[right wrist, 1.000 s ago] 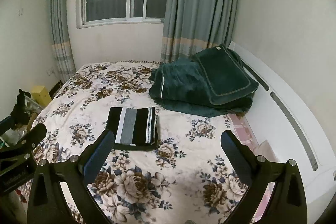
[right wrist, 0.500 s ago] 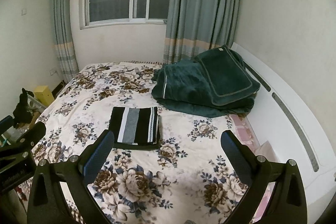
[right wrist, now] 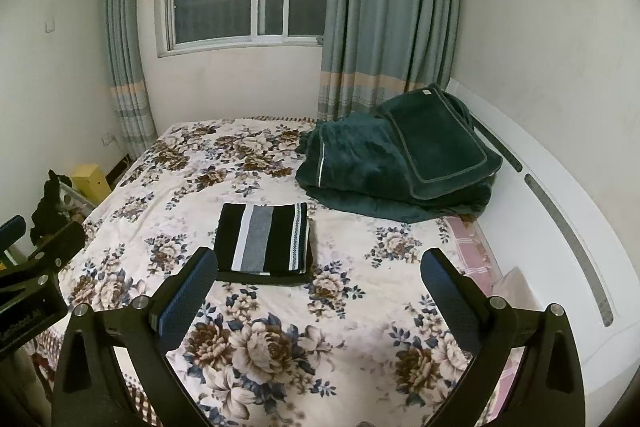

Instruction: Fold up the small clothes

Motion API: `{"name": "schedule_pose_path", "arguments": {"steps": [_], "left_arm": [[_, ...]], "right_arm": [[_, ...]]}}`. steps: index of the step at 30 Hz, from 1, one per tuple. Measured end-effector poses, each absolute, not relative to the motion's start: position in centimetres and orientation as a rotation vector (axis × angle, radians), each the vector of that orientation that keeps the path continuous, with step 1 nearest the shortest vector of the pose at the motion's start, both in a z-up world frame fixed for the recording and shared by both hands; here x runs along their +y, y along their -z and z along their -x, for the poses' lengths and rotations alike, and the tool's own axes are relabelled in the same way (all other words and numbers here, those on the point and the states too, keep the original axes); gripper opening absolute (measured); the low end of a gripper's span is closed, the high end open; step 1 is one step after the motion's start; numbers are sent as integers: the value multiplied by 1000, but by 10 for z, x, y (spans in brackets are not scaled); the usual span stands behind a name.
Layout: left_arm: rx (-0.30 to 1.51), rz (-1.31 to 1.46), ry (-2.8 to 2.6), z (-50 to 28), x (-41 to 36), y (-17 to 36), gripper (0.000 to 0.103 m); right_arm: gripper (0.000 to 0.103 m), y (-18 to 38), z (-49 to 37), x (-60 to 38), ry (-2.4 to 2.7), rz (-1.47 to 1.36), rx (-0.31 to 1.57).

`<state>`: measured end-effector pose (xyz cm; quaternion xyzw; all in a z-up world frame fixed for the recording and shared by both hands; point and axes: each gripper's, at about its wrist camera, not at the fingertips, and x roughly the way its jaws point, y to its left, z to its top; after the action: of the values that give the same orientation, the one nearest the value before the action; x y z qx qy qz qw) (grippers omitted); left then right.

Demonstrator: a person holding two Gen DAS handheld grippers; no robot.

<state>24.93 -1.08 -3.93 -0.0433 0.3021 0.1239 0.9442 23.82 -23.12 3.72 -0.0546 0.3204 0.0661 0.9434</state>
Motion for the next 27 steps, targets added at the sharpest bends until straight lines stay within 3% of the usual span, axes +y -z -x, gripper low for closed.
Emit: {"name": "schedule_pose_path", "arguments": {"steps": [27], "left_arm": [[607,89,-299,-243,-17,35,103]], "right_arm": [[103,-37,-233,-223,-152,87,664]]}}
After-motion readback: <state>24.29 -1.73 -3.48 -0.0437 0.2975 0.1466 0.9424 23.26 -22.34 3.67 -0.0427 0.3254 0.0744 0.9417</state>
